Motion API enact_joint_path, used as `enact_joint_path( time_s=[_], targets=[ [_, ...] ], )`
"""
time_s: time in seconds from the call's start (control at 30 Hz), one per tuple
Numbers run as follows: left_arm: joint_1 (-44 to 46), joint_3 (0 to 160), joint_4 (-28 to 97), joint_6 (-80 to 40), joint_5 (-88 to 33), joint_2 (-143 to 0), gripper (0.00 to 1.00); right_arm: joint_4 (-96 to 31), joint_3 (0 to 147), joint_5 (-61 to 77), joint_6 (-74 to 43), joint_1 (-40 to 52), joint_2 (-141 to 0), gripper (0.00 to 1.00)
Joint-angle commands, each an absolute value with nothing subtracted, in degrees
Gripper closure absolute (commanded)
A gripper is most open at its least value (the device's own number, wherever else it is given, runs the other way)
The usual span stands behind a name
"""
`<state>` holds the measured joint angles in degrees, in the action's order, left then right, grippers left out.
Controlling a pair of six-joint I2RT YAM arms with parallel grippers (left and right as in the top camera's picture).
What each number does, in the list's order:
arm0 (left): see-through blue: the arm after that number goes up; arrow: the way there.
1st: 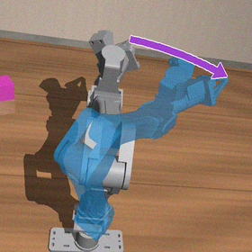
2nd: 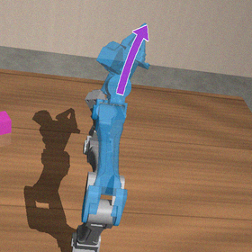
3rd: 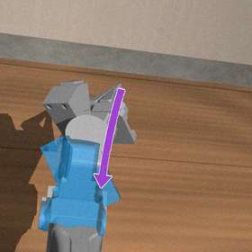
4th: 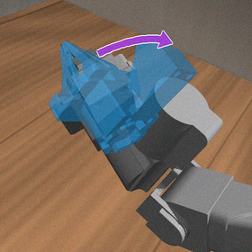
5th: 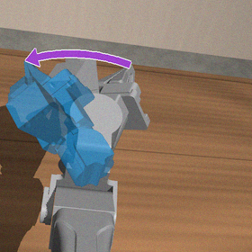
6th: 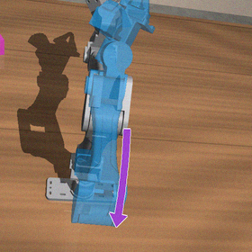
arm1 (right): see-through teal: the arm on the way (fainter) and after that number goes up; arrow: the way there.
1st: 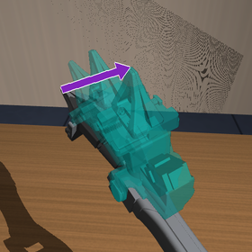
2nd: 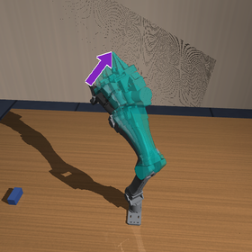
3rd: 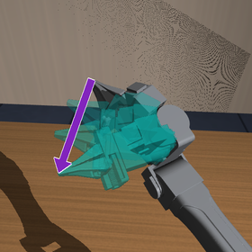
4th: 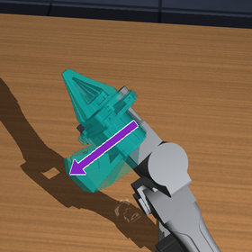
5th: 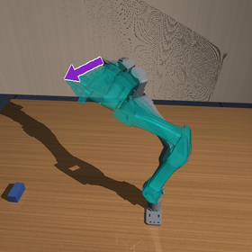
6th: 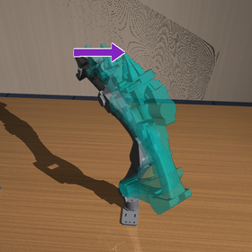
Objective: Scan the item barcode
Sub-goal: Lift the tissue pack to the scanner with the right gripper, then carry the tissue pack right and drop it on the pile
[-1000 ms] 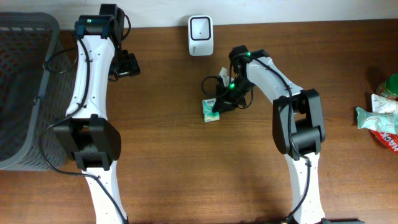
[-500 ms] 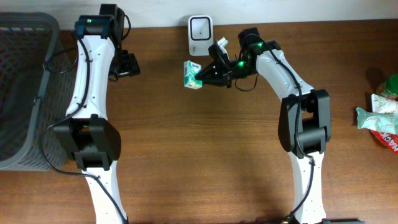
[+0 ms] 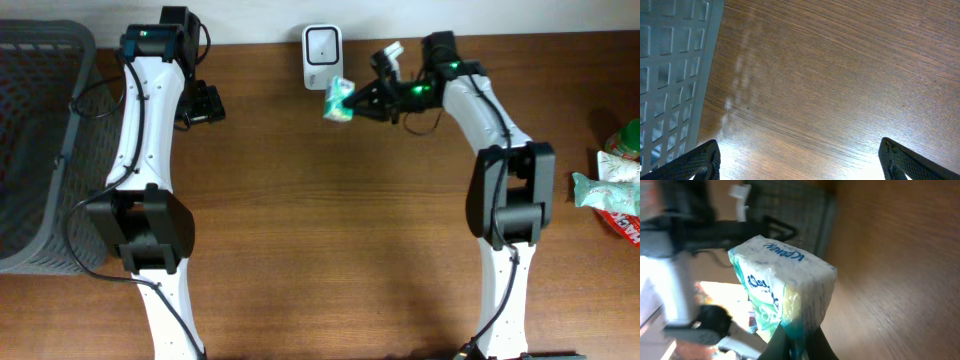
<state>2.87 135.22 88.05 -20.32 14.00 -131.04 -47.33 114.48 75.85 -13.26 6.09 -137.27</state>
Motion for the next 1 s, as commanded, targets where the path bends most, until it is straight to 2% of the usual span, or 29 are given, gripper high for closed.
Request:
enact_joint_path(
  time_s=[0.0,0.1,0.13,0.17,0.2,0.27,0.37,0.5,0.63,0.83,0.97],
  targets=[
    [2.9,135.0,88.1,-20.1,14.8,-130.3,0.01,-51.9,118.3,42.9,-20.1,10.3,-132.2,0.96],
    [2.9,135.0,88.1,-20.1,14.8,-130.3,0.01,-59.9,128.3,0.8,-19.7,14.6,-131.7,0.96],
    [2.9,135.0,88.1,-20.1,14.8,-130.3,0.01,-58.9,129.9,-14.0,-16.5,17.0,-131.7,0.96],
    [2.9,135.0,88.1,-20.1,14.8,-130.3,0.01,-56.2,130.2,-22.3,-12.8,18.8,-131.7,0.96],
    [2.9,135.0,88.1,-20.1,14.8,-130.3,0.01,-47.7,130.1,-32.9,-3.2,22.2,-132.2,0.96],
    [2.9,135.0,88.1,-20.1,14.8,-130.3,0.01,-37.6,130.0,-34.1,8.0,24.4,-133.1,0.96],
    [2.9,135.0,88.1,-20.1,14.8,-130.3,0.01,-27.0,129.9,-31.9,13.5,25.5,-135.9,0.96],
    [2.9,135.0,88.1,-20.1,14.8,-130.3,0.01,-25.9,129.9,-20.9,14.3,25.5,-138.4,0.96],
    [2.9,135.0,88.1,-20.1,14.8,-130.3,0.01,-25.0,129.9,-18.6,24.1,25.6,-142.3,0.96],
    [2.9,135.0,88.1,-20.1,14.8,-130.3,0.01,-20.0,130.1,-31.9,18.8,25.4,-140.4,0.96],
    [2.9,135.0,88.1,-20.1,14.8,-130.3,0.01,-24.6,130.4,-38.7,12.2,21.7,-134.3,0.96]
  ],
)
